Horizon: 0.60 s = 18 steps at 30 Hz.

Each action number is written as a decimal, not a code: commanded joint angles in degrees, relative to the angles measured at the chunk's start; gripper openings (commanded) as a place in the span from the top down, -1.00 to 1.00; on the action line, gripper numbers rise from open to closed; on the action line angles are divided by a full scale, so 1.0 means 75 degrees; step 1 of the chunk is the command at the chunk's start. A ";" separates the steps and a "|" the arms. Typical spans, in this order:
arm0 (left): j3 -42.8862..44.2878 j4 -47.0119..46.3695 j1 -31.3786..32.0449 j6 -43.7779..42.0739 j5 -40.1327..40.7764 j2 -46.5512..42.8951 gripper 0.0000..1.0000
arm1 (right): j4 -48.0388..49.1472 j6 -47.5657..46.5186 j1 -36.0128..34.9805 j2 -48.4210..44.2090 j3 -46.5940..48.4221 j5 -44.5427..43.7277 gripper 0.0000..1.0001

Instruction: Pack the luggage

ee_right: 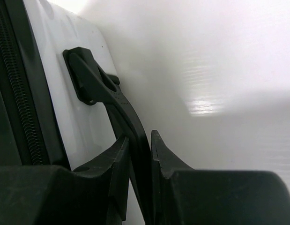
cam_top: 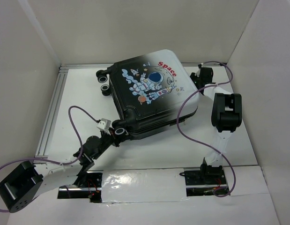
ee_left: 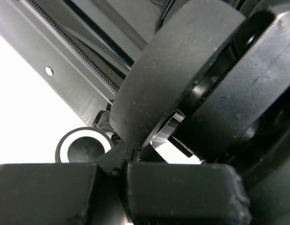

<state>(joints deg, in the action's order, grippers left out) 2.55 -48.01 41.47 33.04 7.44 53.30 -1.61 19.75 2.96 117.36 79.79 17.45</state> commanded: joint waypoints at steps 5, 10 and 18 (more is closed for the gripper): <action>-0.0515 -0.0853 0.1452 -0.0712 -0.0163 -0.0682 1.00 | -0.1614 0.1843 -0.0769 0.0372 -0.0454 -0.0697 1.00; -0.0131 0.0164 0.2040 -0.0668 0.1431 -0.1223 1.00 | -0.1532 0.2031 -0.0922 0.0371 -0.0630 -0.0792 1.00; 0.1370 0.0823 0.0626 -0.0995 0.0383 -0.0066 1.00 | -0.1192 0.2347 -0.1075 0.0055 -0.1508 -0.1061 1.00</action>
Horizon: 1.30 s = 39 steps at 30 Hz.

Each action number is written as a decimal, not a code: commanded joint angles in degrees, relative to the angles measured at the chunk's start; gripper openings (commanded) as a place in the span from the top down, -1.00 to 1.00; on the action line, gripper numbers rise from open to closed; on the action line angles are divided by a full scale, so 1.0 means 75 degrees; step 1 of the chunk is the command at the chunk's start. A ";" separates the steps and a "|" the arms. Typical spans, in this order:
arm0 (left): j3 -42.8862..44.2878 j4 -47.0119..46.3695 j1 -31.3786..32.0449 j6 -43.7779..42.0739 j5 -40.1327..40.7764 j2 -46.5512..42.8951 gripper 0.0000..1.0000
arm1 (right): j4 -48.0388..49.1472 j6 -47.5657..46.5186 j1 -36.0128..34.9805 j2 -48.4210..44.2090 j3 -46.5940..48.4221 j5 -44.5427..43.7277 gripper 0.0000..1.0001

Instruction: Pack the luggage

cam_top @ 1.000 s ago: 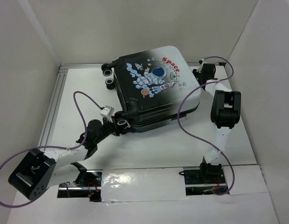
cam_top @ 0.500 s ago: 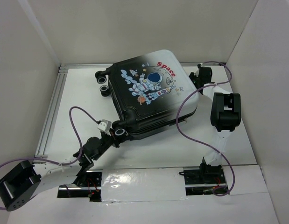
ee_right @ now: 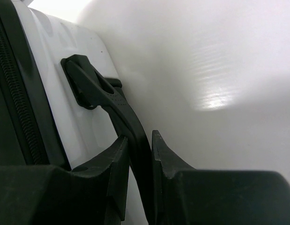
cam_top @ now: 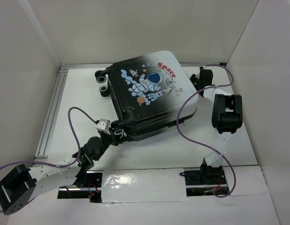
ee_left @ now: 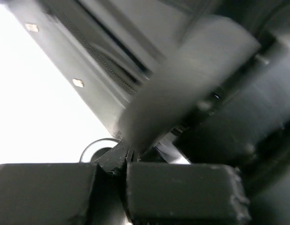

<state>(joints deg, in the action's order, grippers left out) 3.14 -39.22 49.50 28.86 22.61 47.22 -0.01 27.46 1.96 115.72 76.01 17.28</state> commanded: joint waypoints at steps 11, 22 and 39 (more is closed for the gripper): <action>0.3951 -0.0712 -0.4134 -0.0768 -0.6164 0.4249 1.00 | -0.1169 0.1975 -0.1011 0.0577 -0.0328 -0.0816 1.00; 0.1660 -0.2339 -0.3121 0.0018 -0.5864 0.2754 1.00 | -0.0633 0.2595 -0.1256 0.0039 -0.1121 -0.0745 1.00; 0.0544 -0.1322 0.0782 -0.1610 -0.3145 0.0901 1.00 | -0.0584 0.3662 -0.2066 0.0250 -0.1135 -0.1448 1.00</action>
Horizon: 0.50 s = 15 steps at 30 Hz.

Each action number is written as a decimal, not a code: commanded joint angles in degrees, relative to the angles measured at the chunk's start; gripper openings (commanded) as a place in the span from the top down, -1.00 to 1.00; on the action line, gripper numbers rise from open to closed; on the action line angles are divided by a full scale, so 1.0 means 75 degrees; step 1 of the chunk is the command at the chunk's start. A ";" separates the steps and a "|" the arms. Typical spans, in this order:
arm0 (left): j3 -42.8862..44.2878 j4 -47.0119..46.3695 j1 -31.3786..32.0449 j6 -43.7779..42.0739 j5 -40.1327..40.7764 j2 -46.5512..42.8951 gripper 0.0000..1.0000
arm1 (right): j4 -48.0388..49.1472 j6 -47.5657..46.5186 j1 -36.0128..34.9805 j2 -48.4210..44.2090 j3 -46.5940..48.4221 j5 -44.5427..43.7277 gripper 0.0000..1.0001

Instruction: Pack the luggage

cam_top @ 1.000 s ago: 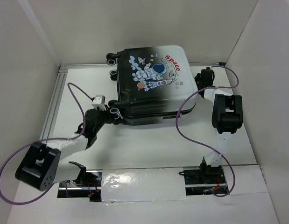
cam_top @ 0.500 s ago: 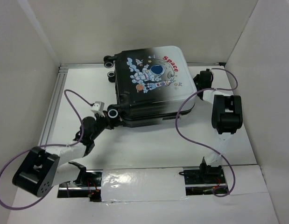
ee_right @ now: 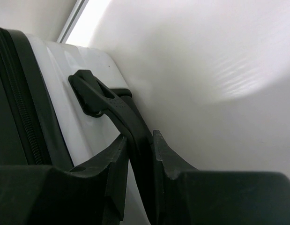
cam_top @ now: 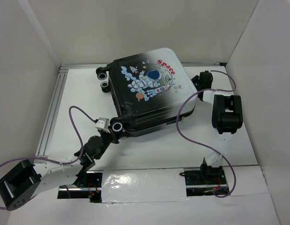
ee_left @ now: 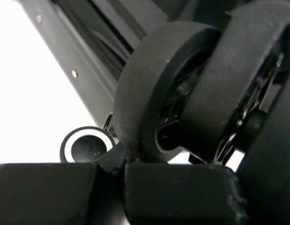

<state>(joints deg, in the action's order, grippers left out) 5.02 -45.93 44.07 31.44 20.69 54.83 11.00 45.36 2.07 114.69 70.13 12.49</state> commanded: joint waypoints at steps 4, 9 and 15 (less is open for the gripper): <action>-0.0070 -0.0321 0.2009 -0.1954 -0.2559 -0.0780 1.00 | -0.2134 0.1206 -0.2080 0.0563 -0.0105 -0.0810 1.00; -0.0341 -0.0007 0.2080 -0.2258 -0.3799 -0.1532 1.00 | -0.2217 0.0948 -0.1998 0.1019 0.0457 -0.0505 1.00; -0.0107 0.0558 0.2080 -0.2329 -0.3486 -0.1605 1.00 | -0.2206 0.0854 -0.2068 0.0892 0.0295 -0.0669 1.00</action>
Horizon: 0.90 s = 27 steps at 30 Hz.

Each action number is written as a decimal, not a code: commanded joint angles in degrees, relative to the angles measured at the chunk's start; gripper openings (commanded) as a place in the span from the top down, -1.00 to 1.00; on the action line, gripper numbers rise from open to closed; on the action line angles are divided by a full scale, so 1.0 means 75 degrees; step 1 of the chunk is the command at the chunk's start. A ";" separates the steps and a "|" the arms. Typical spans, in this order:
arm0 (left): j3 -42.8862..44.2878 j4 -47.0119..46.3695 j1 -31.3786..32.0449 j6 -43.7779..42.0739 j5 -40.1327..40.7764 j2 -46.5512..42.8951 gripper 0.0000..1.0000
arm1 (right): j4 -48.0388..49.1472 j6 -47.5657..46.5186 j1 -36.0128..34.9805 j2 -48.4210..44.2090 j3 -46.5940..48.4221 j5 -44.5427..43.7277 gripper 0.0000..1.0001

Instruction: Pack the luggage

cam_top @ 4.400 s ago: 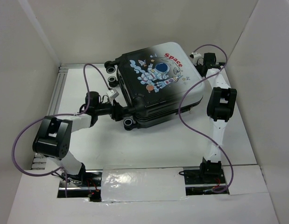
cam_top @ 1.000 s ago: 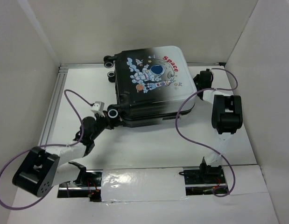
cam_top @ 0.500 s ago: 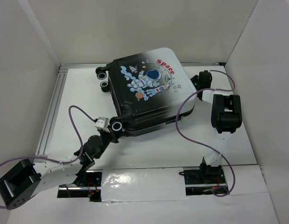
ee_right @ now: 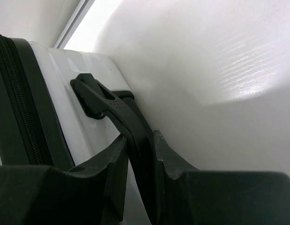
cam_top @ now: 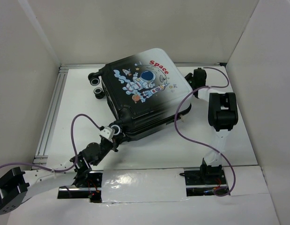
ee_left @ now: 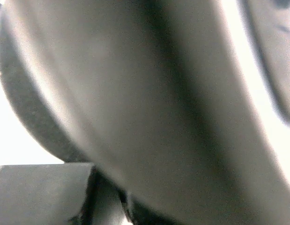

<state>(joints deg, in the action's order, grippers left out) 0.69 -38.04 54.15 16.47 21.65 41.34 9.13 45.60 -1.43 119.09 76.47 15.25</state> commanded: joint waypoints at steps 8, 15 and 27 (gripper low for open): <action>0.0880 -0.0624 0.0737 0.0089 -0.3264 0.0208 1.00 | -0.1927 -0.0583 -0.1450 0.0493 -0.0307 -0.0100 1.00; 0.2510 0.0830 -0.1665 0.0183 -0.4515 0.1130 1.00 | -0.1791 -0.0268 -0.1473 -0.0656 -0.1252 -0.0638 1.00; 0.3729 -0.1337 -0.5076 0.0992 -0.8312 0.3758 1.00 | -0.1334 0.0493 -0.1626 -0.1160 -0.2473 -0.0615 1.00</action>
<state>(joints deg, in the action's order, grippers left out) 28.42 -34.89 14.06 22.52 -21.12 70.61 10.94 45.80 -4.10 106.72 61.17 -1.26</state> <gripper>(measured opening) 0.053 0.288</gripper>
